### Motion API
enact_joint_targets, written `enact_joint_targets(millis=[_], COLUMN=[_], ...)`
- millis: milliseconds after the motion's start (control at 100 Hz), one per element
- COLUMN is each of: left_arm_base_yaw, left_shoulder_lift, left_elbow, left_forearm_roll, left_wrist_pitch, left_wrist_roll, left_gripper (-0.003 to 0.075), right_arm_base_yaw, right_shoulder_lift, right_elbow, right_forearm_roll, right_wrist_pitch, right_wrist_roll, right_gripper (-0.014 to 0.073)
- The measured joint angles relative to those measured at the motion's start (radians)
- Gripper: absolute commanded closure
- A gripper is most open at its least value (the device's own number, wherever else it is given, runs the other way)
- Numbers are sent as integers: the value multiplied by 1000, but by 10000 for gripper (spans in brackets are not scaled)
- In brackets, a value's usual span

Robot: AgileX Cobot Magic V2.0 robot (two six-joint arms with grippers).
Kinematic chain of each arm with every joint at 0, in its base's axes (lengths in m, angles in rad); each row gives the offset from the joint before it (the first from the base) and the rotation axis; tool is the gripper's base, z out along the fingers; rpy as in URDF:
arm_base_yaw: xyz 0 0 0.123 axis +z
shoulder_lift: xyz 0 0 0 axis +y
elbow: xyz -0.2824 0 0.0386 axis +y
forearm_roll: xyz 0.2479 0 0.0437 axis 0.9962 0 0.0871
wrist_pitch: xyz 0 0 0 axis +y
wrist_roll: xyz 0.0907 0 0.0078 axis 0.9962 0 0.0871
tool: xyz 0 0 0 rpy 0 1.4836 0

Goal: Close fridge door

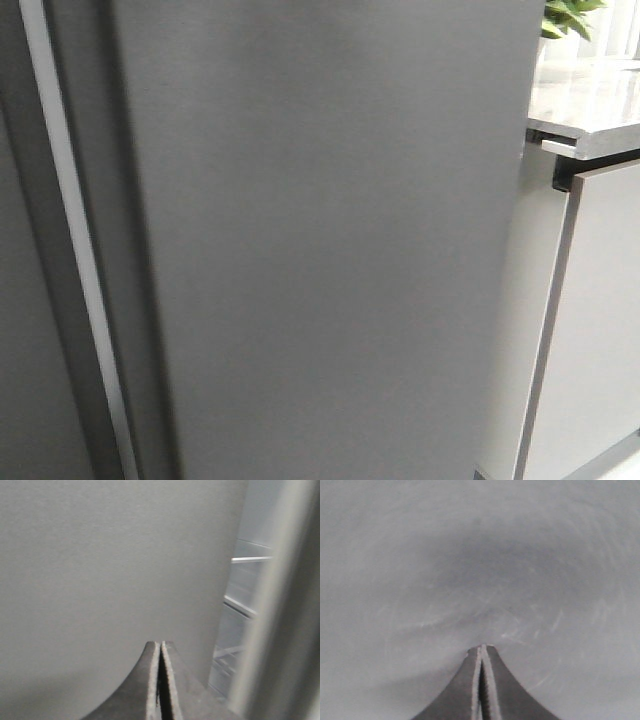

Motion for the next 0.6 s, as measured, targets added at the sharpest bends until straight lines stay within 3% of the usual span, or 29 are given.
enact_joint_targets(millis=[190,600], left_arm_base_yaw=[0,0], left_shoulder_lift=[0,0], left_elbow=[0,0], left_forearm_roll=[0,0], left_wrist_pitch=[0,0], left_wrist_roll=[0,0], left_gripper=[740,740], right_arm_base_yaw=[-1,-25], right_shoulder_lift=[162,223], right_elbow=[-129,-229], right_forearm_roll=[-41,-68], right_wrist_pitch=[-112,-20], right_wrist_roll=[0,0], right_gripper=[665,665])
